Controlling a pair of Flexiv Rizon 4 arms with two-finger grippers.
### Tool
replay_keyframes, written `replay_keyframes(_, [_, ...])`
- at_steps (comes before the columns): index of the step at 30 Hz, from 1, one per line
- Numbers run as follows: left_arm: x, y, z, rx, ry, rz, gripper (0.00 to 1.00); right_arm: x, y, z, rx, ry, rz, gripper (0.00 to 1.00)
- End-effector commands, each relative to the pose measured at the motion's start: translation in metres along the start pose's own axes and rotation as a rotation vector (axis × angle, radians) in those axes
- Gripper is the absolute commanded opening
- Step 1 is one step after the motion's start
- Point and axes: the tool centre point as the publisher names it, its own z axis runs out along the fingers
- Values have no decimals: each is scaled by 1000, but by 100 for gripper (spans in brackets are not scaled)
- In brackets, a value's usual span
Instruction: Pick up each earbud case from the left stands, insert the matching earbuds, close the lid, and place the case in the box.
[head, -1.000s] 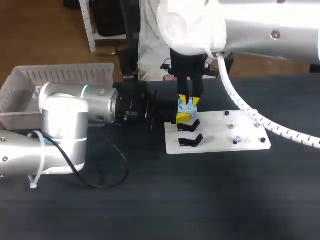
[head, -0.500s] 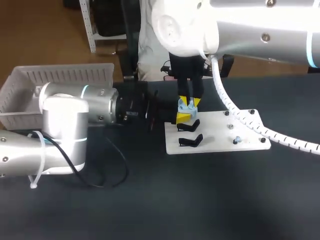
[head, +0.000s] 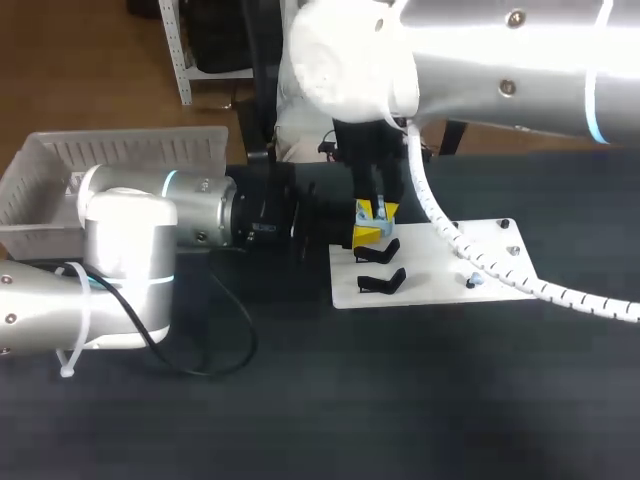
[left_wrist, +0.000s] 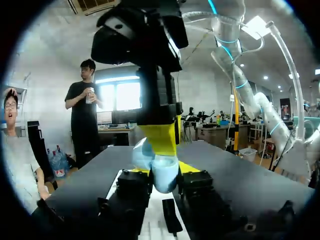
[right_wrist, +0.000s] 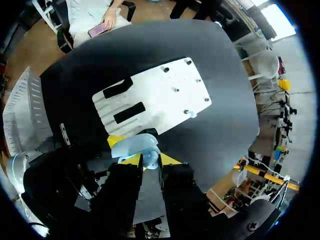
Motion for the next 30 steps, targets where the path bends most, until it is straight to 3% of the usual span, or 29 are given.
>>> replay_keyframes(1, [-1,-1,1,-5,-1,3,0,0,1,-2,-3,5,4,51])
replay_keyframes(2, [-1,-1,1,-5,-1,3,0,0,0,-4,-7,4,5,70])
replay_keyframes(3, [-1,-1,1,-5,-1,3,0,1,-2,-6,-21,-6,7,81])
replay_keyframes(6, [-1,-1,1,-5,-1,3,0,6,-8,-15,-56,-20,7,74])
replay_keyframes(16, [-1,-1,1,-5,-1,3,0,22,-50,-29,-207,-143,-31,77])
replay_keyframes(20, [-1,-1,1,-5,-1,3,0,22,-75,-23,-255,-216,-81,67])
replay_keyframes(26, [-1,-1,1,-5,-1,3,0,16,-98,-17,-320,-257,-107,50])
replay_keyframes(30, [-1,-1,1,-5,-1,3,0,9,-111,-7,-348,-240,-142,56])
